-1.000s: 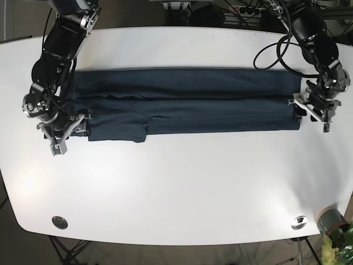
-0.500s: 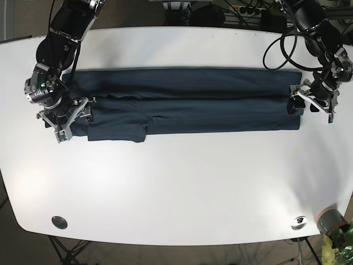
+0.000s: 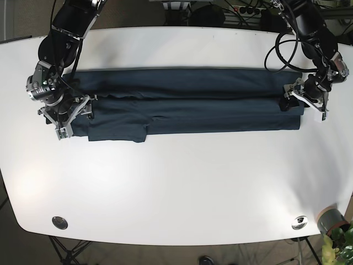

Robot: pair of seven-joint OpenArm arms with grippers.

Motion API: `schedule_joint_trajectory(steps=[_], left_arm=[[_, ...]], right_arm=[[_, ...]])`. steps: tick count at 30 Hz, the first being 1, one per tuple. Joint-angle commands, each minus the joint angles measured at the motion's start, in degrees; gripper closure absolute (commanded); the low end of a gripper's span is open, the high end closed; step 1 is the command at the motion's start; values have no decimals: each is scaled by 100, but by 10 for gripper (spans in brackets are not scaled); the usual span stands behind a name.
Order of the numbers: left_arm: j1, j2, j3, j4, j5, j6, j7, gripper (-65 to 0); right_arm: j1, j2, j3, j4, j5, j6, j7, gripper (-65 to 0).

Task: Fold the T-shirt properly
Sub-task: 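Release the folded edge with both grippers and lift them, then grasp the shirt end with the left gripper and fold it toward the right gripper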

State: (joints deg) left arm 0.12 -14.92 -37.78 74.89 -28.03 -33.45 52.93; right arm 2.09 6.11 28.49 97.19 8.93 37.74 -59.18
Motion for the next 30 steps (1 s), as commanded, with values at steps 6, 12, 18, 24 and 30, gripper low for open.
schedule_joint_trajectory(steps=[6,12,18,24,30], left_arm=[[-52,-121,187,-478,-85,-35,-49,-415],[-52,-130,336,-549,-67,-35,-49,-192],[-34,-121,327,-513,-76,-35,-49,-13],[-16,-121,301,-162,-94,-35,-49,-6],[98,46,327,796,-94,-35,-22,-6]], right_arm=[[112,70,12,123,43,20,111,-452],[86,70,21,132,43,20,102,-452],[-2,-44,329,88,52,20,94,-452],[-29,-114,434,-404,26,20,155,-452],[-37,-114,408,-967,-1,-15,568,-452]])
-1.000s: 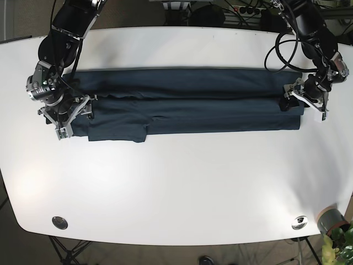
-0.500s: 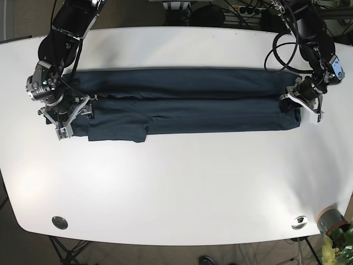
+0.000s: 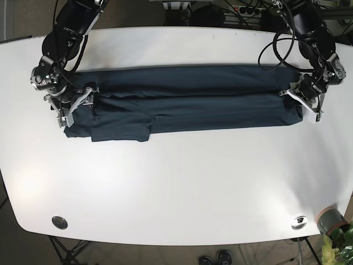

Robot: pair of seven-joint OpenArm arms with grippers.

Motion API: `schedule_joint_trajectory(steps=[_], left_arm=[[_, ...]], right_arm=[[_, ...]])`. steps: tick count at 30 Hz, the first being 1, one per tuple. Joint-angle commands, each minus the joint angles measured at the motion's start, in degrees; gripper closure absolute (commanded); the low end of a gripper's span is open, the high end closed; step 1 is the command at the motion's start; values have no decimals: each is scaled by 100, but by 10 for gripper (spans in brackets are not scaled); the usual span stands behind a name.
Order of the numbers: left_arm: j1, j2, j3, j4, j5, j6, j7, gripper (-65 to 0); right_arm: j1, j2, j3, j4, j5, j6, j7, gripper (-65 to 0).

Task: Fold the T-shirt properly
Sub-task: 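Grasp the shirt end with the left gripper and fold it toward the right gripper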

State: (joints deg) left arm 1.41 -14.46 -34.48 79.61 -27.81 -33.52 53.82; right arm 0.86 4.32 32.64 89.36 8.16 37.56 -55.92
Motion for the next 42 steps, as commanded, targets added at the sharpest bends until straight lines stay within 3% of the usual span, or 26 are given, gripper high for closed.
schedule_joint_trajectory(steps=[1,9,14,23,29,35,38,42], left_arm=[[-14,35,-3,500,-115,-28,-103,-6],[-75,615,59,1687,-115,-28,714,-6],[-49,870,877,2144,-115,-28,741,-7],[-57,1512,1800,2127,-80,7,741,-8],[-66,1608,2362,2083,-71,42,706,-10],[-365,1793,2424,1564,-89,728,706,-11],[-427,1793,2441,1335,-89,798,706,-13],[-655,1793,2714,1045,-80,807,706,-101]], right_arm=[[85,65,-7,-229,76,2,269,-452],[85,56,-7,-246,76,2,269,-452],[85,47,-7,-246,85,2,269,-452],[85,47,-7,-246,85,2,269,-452],[-3,47,-7,-237,102,29,269,-452],[-29,47,-16,-220,111,29,269,-452],[-38,47,-16,-211,111,29,269,-452],[-38,47,-16,-211,111,29,269,-452]])
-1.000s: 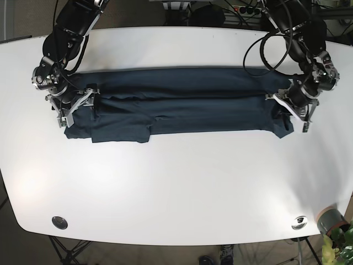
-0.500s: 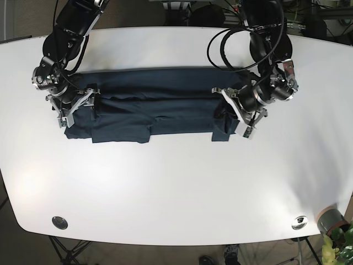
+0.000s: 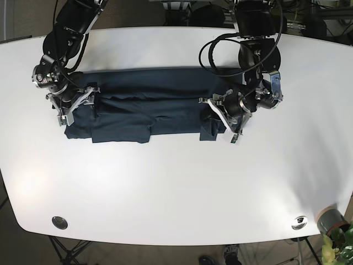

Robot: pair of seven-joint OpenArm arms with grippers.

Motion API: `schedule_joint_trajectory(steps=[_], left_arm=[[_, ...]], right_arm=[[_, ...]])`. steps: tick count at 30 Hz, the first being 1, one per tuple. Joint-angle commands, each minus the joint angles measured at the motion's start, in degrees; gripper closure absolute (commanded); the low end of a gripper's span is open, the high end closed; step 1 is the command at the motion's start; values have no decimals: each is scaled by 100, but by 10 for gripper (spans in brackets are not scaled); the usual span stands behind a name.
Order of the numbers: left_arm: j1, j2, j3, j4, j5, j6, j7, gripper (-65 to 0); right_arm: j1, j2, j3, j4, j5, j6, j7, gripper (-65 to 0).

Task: Fold the T-shirt properly
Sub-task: 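Grasp the shirt end with the left gripper and fold it toward the right gripper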

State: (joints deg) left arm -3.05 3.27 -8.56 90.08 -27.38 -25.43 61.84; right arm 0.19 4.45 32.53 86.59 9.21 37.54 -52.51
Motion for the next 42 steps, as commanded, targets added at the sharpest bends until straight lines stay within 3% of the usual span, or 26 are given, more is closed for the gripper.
schedule_joint_trajectory(steps=[1,7,12,18,24,32,34,39,42], left_arm=[[-236,20,218,-46,-124,-2,-97,-135],[-280,12,667,-81,-124,42,-97,-287],[-482,-32,1291,86,-150,631,-53,-363],[-491,-428,1643,913,-150,631,-70,-360],[-438,-753,983,921,-159,622,-79,-360],[-139,-1034,983,754,-124,622,-88,-358],[-148,-1026,1089,649,-124,622,-88,-354],[-139,-1061,1695,605,-133,622,-88,-254],[-165,-1043,2179,596,-133,622,-88,-250]], right_arm=[[30,34,-5,67,6,39,-72,-452],[47,34,-5,67,15,39,-72,-452],[74,34,-5,67,15,39,-72,-452],[74,34,-5,67,15,39,-72,-452],[109,34,30,410,296,39,-98,-452],[162,69,39,1069,666,-4,-582,-452],[162,52,30,1166,657,-13,-608,-452],[162,34,13,1350,657,-13,-626,-452],[144,34,13,1341,657,-13,-626,-452]])
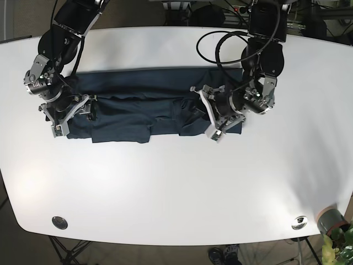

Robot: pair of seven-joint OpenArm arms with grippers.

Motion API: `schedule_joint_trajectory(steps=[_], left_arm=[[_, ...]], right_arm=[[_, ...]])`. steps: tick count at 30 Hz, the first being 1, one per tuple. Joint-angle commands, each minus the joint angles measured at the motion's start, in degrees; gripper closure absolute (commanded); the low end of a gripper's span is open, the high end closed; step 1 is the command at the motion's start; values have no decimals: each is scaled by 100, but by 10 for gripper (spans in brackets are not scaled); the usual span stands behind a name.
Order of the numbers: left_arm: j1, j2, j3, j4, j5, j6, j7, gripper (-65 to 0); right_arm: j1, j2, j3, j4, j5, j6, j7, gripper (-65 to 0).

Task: Fold the T-shirt properly
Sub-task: 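Grasp the shirt end with the left gripper and fold it toward the right gripper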

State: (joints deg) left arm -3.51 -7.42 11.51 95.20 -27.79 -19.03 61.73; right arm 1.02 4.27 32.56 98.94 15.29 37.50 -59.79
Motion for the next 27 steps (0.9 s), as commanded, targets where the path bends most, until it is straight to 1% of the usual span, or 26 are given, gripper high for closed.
schedule_joint_trajectory(steps=[1,4,7,8,10,13,14,20,22,24,27], left_arm=[[-128,34,322,76,-91,-18,-77,-250],[-172,70,700,76,-91,-18,-77,-250],[-480,228,1183,76,-82,-18,-77,-250],[-559,254,1271,120,-82,-18,-77,-250],[-577,254,1227,216,-109,-18,-77,-249],[-594,245,858,515,-100,-18,-68,-247],[-577,228,638,577,-91,-18,-68,-247],[-401,-27,-452,480,-109,-18,-77,-246],[-243,-36,-830,436,-109,-18,-77,-244],[-76,-36,-1129,410,-109,-18,-77,-243],[100,-54,-1287,348,-91,-27,-77,-229]], right_arm=[[52,52,10,106,49,-9,102,-452],[35,52,10,115,49,-9,102,-452],[35,52,37,106,49,-9,102,-452],[35,52,37,106,49,-9,102,-452],[26,52,37,115,49,-9,102,-452],[26,52,37,115,49,-9,102,-452],[26,52,37,115,49,-9,102,-452],[61,52,98,256,58,-9,102,-452],[105,43,248,397,58,-18,84,-458],[228,43,388,441,58,-18,-91,-455],[518,52,766,432,58,-9,-381,-452]])
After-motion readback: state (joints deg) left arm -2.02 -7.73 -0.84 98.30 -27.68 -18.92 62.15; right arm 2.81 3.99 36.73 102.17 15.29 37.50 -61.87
